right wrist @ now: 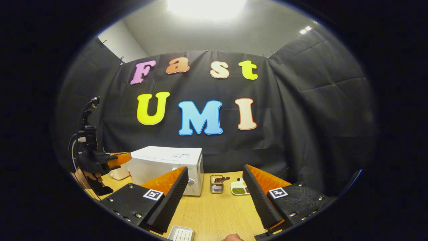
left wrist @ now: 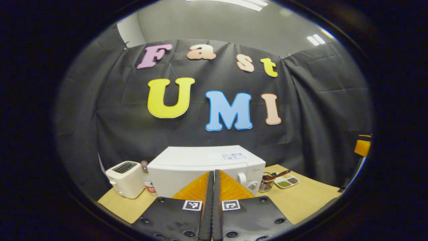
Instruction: Open the microwave oven with the left hand, put the food in, and close the microwave oven.
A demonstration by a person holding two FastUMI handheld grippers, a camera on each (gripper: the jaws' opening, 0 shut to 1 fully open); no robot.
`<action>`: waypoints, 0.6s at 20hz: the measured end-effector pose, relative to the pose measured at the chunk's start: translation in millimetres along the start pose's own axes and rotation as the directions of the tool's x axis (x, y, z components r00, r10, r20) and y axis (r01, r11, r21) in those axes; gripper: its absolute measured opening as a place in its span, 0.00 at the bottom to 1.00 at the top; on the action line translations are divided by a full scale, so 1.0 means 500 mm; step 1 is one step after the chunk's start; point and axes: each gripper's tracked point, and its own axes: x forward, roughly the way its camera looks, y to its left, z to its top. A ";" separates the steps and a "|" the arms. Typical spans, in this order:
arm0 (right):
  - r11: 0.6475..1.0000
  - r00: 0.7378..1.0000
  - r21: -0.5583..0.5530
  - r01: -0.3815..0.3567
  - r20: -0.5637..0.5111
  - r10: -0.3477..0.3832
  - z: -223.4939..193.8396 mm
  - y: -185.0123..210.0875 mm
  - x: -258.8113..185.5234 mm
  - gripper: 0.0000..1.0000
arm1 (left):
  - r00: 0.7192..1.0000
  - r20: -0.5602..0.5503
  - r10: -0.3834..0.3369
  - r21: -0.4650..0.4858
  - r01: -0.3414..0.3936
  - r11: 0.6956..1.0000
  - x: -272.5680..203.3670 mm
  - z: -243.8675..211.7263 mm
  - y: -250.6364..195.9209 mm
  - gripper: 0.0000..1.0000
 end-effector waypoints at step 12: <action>0.995 0.993 0.005 -0.100 0.059 0.100 0.040 0.061 -0.057 0.99 | 0.987 0.093 0.132 0.054 -0.137 0.989 -0.329 0.093 0.049 0.52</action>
